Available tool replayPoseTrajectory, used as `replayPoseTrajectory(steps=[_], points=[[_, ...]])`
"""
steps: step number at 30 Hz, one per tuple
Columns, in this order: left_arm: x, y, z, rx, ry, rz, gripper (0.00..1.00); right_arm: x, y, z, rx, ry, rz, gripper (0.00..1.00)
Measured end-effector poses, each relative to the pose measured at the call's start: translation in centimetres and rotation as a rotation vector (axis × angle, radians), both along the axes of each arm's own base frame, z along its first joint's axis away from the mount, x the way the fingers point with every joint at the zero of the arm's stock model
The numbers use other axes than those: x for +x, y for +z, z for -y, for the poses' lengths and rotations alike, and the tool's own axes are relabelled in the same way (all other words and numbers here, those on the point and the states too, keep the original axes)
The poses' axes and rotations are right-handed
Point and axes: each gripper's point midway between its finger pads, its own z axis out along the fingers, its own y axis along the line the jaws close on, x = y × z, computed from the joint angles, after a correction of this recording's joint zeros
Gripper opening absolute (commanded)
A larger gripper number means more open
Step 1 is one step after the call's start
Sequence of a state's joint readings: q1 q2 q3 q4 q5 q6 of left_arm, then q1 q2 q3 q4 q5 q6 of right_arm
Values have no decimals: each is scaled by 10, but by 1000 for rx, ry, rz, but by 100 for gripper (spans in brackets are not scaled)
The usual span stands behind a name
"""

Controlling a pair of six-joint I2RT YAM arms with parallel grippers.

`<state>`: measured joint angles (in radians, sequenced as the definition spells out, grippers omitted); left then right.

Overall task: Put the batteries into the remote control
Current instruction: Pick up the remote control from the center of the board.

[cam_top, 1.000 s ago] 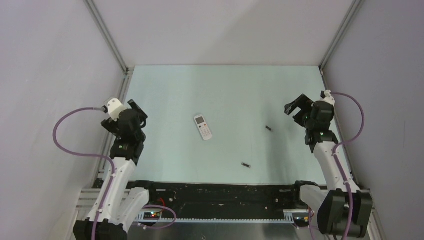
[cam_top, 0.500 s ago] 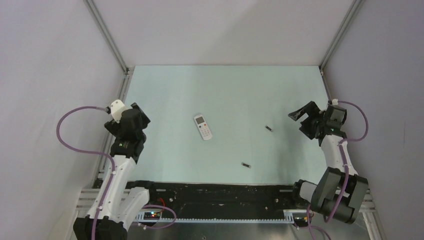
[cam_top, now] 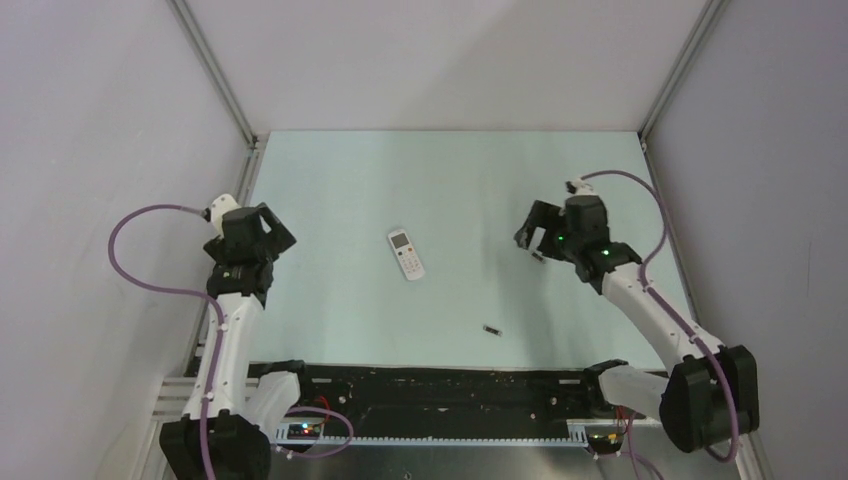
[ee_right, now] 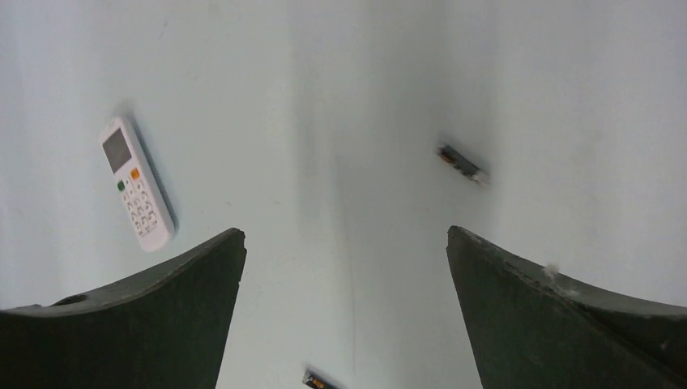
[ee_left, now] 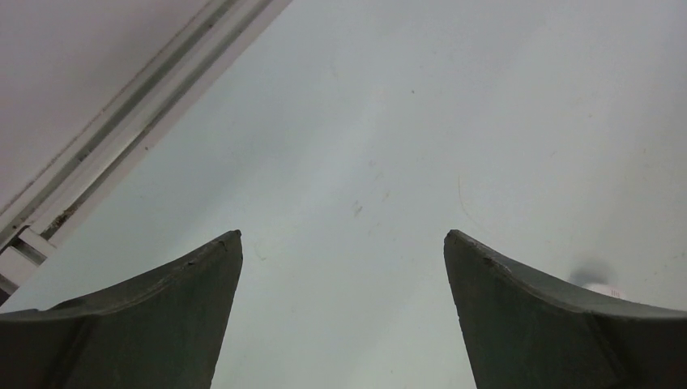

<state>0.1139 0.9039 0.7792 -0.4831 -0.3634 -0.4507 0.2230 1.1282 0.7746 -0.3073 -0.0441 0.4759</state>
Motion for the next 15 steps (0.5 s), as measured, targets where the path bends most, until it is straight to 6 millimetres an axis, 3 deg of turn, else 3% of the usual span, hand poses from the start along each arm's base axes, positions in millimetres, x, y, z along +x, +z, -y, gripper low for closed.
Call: replayPoseTrajectory(steps=[6,15], points=[[-3,-7,8,-35,-45,-30,98,3,4,-71,-97,180,25,95],[-2,-9,34,-118,-167,-13,98,12,-9,-198,-174,417,25,84]])
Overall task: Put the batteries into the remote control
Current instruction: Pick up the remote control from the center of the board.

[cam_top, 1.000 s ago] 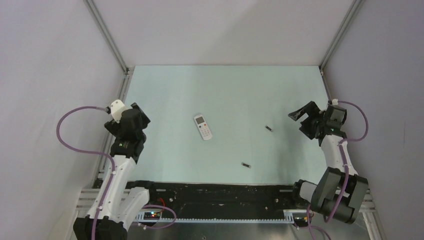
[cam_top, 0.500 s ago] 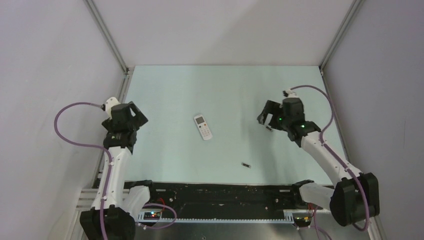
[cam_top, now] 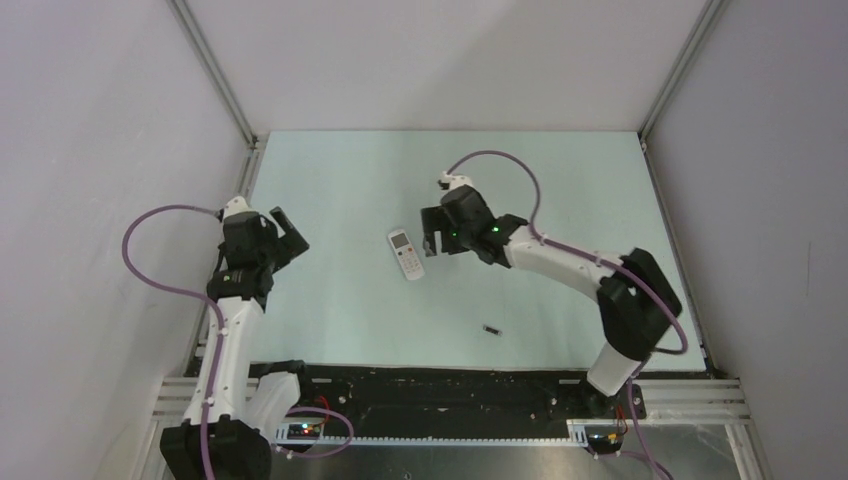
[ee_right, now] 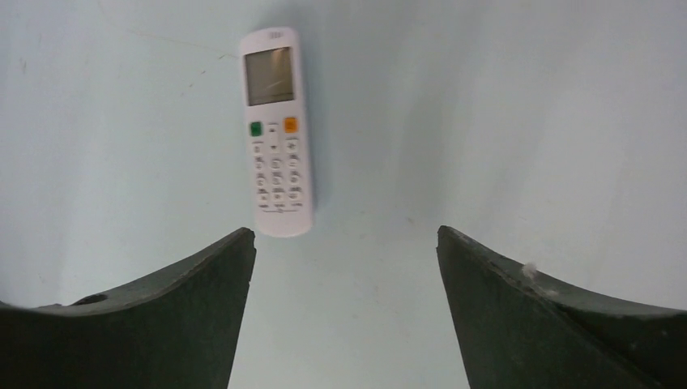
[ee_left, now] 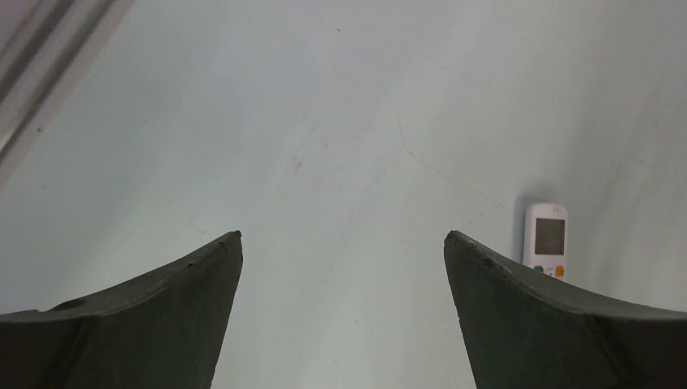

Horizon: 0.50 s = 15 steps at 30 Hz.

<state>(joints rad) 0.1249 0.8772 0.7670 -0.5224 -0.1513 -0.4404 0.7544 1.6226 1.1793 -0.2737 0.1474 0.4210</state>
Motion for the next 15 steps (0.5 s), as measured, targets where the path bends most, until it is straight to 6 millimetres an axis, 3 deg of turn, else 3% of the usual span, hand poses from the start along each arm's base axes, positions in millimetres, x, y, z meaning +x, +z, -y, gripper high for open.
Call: replayPoseTrajectory(steps=[5,15], points=[[0,-9,11,-46,-43,-23,98,6,-21,-41,-24,58,-25,78],[1,-9,22,-109,-60,-12,98,9,-64,-60,-40,79,-120,75]])
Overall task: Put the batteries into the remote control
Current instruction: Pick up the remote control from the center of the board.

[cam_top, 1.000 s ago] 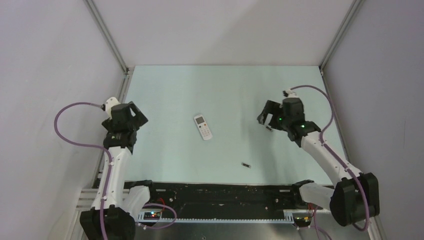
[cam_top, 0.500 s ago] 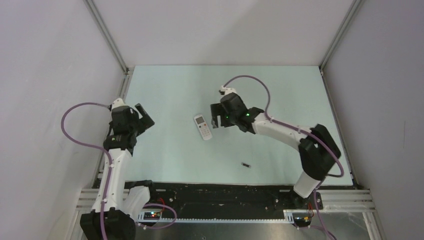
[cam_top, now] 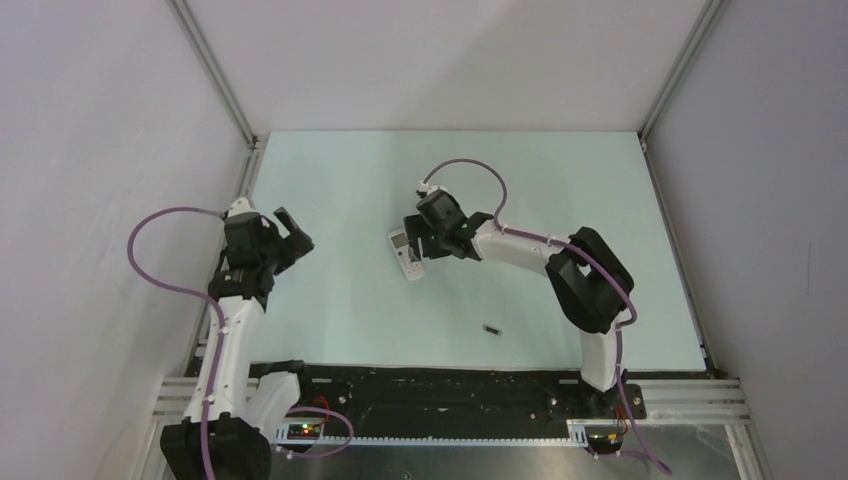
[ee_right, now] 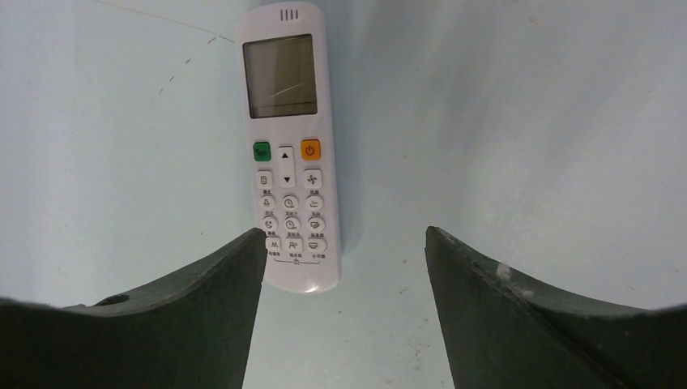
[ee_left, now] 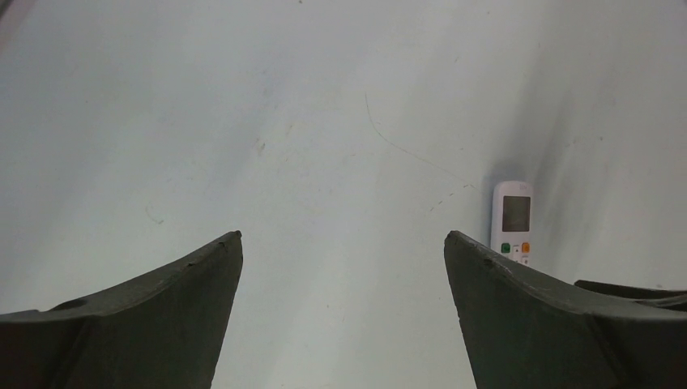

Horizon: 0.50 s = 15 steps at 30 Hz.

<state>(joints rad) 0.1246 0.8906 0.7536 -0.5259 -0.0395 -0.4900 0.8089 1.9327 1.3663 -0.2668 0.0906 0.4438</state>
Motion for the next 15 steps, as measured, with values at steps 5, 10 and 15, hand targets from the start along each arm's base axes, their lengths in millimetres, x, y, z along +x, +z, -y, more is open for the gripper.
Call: replayPoseTrajectory(steps=[5,10,15], points=[[1,0,5,-23,-17,2,98,-1,-8,-11,0,15,-18,71],[2,-2,10,-42,-39,-2,98,0,-18,-20,-3,16,-37,64],[3,-1,13,-51,-51,1,98,-3,-33,-25,-19,14,-64,56]])
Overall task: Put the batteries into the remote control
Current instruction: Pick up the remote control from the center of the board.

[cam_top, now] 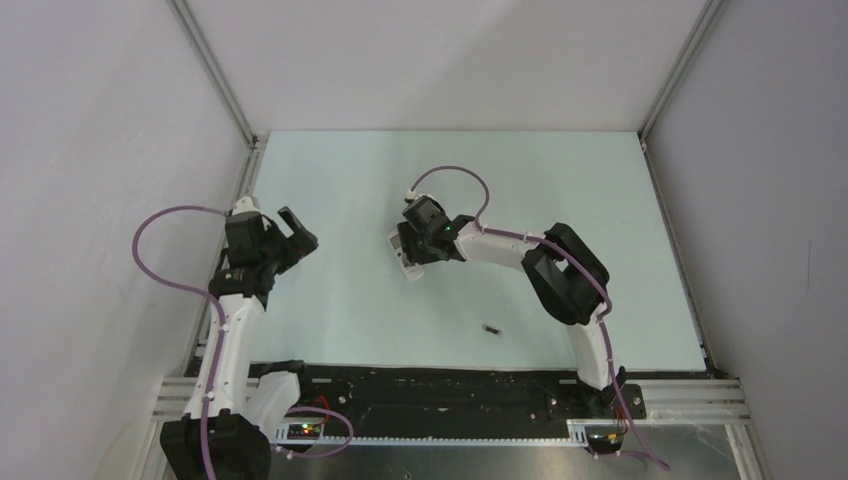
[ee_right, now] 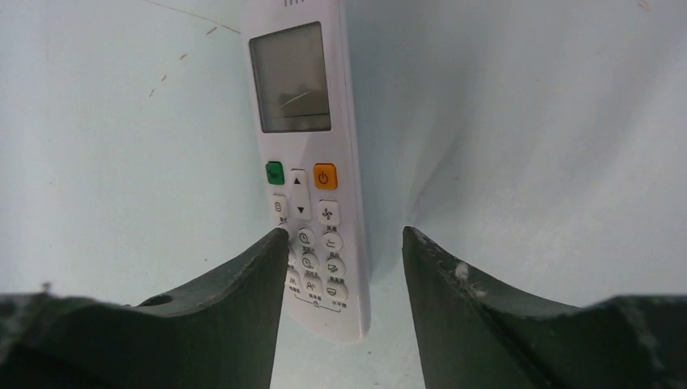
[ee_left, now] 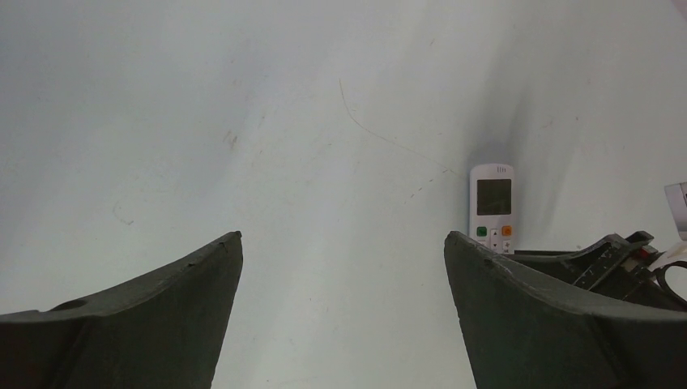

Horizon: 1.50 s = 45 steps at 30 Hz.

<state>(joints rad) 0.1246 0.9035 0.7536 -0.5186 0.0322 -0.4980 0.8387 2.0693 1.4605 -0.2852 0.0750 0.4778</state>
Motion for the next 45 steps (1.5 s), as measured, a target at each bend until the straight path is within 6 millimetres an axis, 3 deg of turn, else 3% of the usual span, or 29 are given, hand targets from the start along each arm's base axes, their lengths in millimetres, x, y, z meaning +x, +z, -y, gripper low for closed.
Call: replayPoseTrajectory(steps=[12,17,25,40,43,45], points=[[0,0,1,-4,-5,1,98,-5,0,-14,-45,6,30,32],[0,0,1,-4,-5,1,98,-7,0,-15,-60,4,42,31],[0,0,1,-4,-5,1,98,-10,0,-19,-88,-3,70,39],[0,0,1,-4,-5,1,98,-25,-12,-34,-90,4,60,35],[0,0,1,-4,-5,1,98,-27,-13,-35,-86,1,53,21],[0,0,1,-4,-5,1,98,-27,-13,-35,-85,-4,49,5]])
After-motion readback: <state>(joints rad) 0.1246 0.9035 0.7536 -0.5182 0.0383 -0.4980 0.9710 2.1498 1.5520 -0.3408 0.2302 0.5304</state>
